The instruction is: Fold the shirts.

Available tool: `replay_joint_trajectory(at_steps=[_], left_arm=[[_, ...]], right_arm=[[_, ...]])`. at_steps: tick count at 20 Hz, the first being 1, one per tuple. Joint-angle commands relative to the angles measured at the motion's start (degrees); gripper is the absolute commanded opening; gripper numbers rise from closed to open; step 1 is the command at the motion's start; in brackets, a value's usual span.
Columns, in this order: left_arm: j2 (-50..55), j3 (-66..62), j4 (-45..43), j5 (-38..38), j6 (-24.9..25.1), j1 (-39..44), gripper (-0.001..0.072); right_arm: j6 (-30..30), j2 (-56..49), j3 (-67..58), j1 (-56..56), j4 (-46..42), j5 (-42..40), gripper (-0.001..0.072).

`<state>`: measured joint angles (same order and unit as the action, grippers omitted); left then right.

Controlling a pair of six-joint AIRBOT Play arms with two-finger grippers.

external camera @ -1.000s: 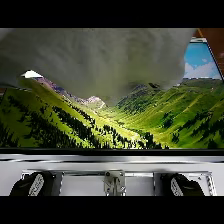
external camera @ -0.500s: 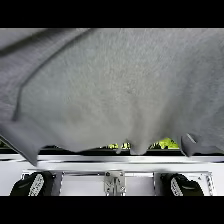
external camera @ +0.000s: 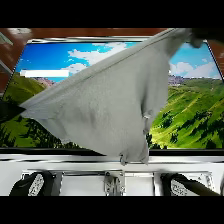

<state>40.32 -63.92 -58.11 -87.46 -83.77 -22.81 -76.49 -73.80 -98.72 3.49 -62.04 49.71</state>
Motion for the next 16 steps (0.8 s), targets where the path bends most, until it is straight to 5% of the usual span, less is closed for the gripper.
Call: replay_joint_trajectory(at_steps=[1, 5, 12, 13, 14, 15, 16], left_arm=[[6.03, 14.19, 0.50, 14.51, 1.25, -0.04, 0.0038], [19.80, 14.38, 3.02, 24.83, 4.59, -0.02, 0.0038], [36.48, 14.36, 9.09, 28.37, 5.33, 1.03, 0.0039], [36.83, 14.34, 9.11, 28.04, 5.31, 1.01, 0.0080], [36.74, 13.90, 9.05, 27.21, 5.31, 0.70, 0.0250], [36.76, 12.37, 9.05, 24.63, 5.29, -0.15, 0.0513], [36.74, 10.05, 8.31, 20.76, 5.31, -1.49, 0.0641]], right_arm=[[-3.76, -16.63, -0.07, -5.84, 0.09, -10.67, 0.0061], [-8.48, -27.06, -0.07, -8.48, 0.26, -20.22, 0.0061], [-13.92, -32.28, -0.07, -8.48, 0.74, -7.65, 0.0062], [-14.56, -32.15, -0.09, -8.46, 1.62, -6.95, 0.0062], [-14.64, -31.67, -0.13, -8.31, 4.37, -6.97, 0.0105], [-14.58, -30.80, -0.13, -7.78, 7.89, -6.93, 0.0268], [-14.03, -29.29, -0.13, -6.99, 10.88, -6.60, 0.0516]])
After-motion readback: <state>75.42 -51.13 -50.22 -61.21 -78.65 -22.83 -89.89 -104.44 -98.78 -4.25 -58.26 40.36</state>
